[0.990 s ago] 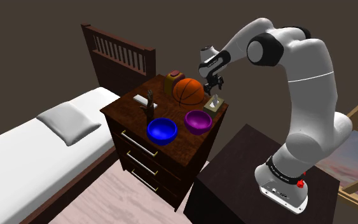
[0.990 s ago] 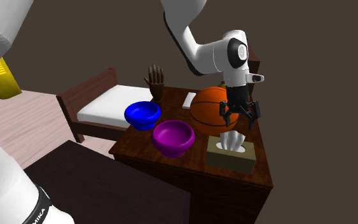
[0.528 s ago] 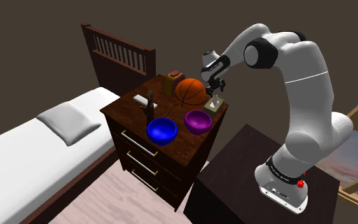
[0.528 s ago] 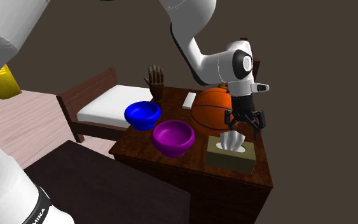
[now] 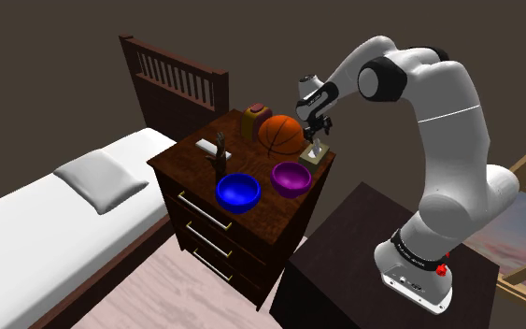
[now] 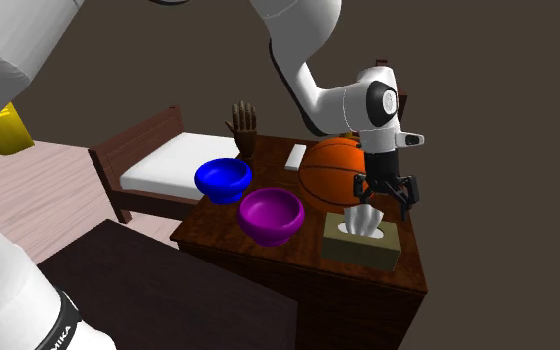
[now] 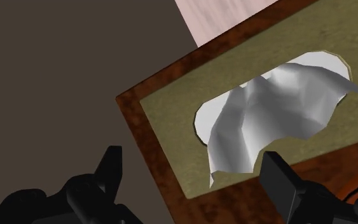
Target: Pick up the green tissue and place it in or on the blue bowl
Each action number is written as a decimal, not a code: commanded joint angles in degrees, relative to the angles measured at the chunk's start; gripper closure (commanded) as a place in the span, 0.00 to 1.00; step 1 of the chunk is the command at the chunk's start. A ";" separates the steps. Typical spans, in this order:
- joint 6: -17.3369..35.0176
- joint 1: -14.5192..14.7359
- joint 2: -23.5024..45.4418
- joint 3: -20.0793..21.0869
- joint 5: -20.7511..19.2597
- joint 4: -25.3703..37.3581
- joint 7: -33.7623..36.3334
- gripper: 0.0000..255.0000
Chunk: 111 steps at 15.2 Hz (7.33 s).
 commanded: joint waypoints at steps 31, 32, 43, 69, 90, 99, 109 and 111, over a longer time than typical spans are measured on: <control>-0.62 0.28 0.30 0.26 1.35 -0.85 2.09 1.00; -0.62 0.28 0.30 0.26 1.35 -0.85 2.09 1.00; -1.79 0.42 -1.53 0.18 1.31 -1.44 1.70 1.00; -14.37 1.50 -14.66 -0.50 1.15 -1.41 -2.16 1.00; -23.99 15.99 -22.54 6.04 2.50 -5.64 15.59 1.00; -30.15 22.91 -20.32 10.02 4.68 0.25 24.46 1.00; -39.65 30.89 -12.02 13.91 7.06 15.95 33.85 1.00; -38.37 30.87 -11.62 13.89 7.04 15.06 34.05 1.00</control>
